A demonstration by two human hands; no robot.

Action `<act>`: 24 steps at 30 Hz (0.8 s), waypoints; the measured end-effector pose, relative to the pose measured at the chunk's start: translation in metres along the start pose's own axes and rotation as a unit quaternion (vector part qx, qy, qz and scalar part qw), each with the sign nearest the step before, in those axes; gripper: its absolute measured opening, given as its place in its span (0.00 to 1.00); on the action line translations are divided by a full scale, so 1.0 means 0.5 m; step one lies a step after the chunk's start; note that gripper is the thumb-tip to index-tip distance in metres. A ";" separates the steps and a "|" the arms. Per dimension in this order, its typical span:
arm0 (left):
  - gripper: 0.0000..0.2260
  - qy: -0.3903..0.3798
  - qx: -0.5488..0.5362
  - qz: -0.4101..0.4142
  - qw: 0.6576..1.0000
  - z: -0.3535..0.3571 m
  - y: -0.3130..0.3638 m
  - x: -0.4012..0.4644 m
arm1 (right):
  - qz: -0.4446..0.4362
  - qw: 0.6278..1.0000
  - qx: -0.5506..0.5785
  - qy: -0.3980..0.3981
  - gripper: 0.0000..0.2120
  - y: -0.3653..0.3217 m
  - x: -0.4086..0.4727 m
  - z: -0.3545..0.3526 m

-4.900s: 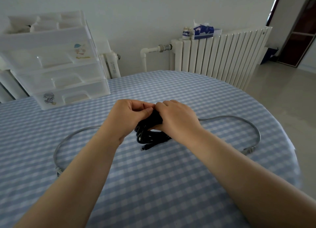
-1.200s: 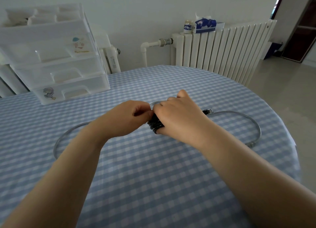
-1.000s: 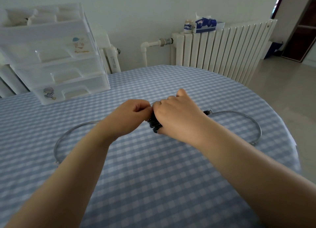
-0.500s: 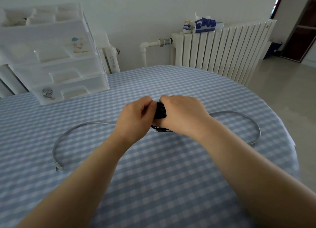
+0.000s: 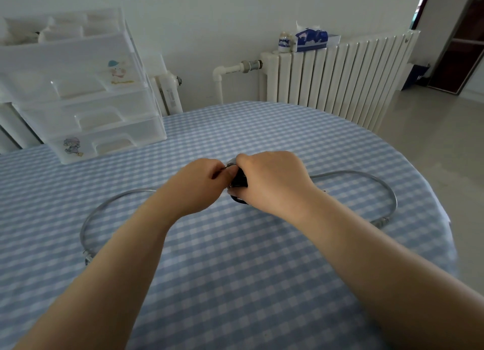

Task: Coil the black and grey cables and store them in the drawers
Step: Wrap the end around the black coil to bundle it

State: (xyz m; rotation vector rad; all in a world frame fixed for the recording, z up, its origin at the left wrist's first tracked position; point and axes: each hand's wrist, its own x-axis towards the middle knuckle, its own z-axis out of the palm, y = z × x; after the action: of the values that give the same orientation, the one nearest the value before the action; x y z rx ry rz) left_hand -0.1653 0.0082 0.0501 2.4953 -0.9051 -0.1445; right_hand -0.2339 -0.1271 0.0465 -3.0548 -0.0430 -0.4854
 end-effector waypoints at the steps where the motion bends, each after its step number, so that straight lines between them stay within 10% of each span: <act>1: 0.21 -0.024 -0.057 -0.020 0.998 -0.002 -0.005 0.000 | -0.008 1.000 -0.003 0.000 0.16 -0.002 -0.001 0.000; 5: 0.19 -0.085 -0.186 -0.060 0.977 -0.012 -0.017 -0.006 | -0.041 0.999 -0.030 0.010 0.14 -0.010 0.003 0.003; 12: 0.16 -0.016 -0.015 0.045 0.999 -0.004 -0.014 -0.002 | -0.048 0.997 -0.057 -0.017 0.13 -0.004 0.011 -0.012; 24: 0.10 0.122 0.105 0.286 0.945 0.025 0.005 -0.014 | -0.022 0.935 0.138 -0.327 0.15 0.062 0.045 -0.111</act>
State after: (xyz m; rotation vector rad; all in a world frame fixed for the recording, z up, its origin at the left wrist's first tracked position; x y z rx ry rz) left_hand -0.1752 0.0061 0.0397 2.2481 -1.5468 0.4617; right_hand -0.2286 -0.1608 0.1050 -2.7865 -0.1855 0.5091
